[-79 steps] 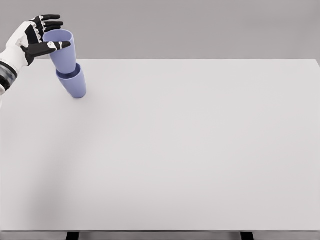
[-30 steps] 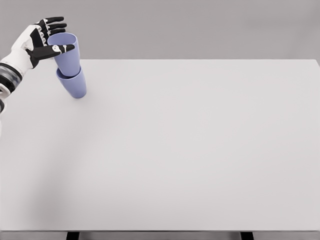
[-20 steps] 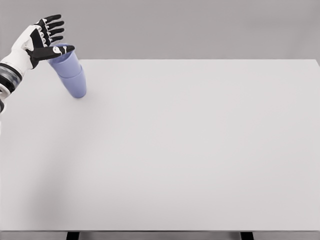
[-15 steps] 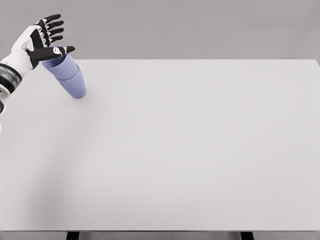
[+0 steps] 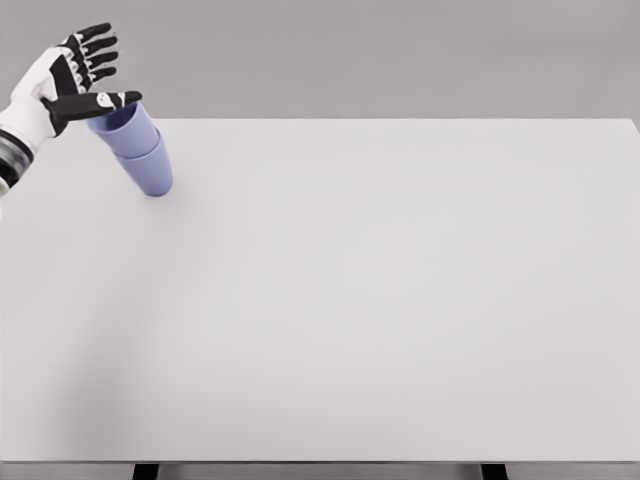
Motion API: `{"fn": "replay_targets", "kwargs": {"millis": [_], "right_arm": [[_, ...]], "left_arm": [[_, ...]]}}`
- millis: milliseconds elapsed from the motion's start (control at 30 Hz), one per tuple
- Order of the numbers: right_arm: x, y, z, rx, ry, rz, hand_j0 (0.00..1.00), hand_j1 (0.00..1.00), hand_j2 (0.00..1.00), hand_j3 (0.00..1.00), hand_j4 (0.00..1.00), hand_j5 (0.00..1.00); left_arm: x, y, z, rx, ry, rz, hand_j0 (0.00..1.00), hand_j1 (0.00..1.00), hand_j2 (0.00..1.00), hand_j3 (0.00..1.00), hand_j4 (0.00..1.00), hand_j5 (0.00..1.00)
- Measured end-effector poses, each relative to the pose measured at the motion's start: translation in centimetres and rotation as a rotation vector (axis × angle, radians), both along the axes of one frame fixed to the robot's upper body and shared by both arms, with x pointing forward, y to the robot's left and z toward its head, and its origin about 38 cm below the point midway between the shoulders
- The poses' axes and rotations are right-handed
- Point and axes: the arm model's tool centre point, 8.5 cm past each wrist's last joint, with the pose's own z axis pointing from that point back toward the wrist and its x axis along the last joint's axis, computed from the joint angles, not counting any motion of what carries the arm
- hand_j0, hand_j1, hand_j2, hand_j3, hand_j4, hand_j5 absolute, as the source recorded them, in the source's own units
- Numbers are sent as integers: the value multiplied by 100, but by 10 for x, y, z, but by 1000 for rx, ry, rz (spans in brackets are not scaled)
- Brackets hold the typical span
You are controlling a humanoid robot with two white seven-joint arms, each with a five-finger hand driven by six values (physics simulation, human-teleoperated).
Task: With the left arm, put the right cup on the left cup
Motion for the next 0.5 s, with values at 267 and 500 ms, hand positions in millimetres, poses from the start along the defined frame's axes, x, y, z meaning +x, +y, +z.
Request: {"fn": "replay_targets", "kwargs": {"millis": [267, 500], "right_arm": [[0, 0, 0, 0, 0, 0, 100, 100, 100, 100, 100, 100], [0, 0, 0, 0, 0, 0, 100, 100, 100, 100, 100, 100]], "left_arm": [[-28, 20, 25, -10, -88, 14, 94, 94, 94, 94, 94, 94], [-68, 32, 16, -21, -103, 19, 94, 94, 94, 94, 94, 94]]}}
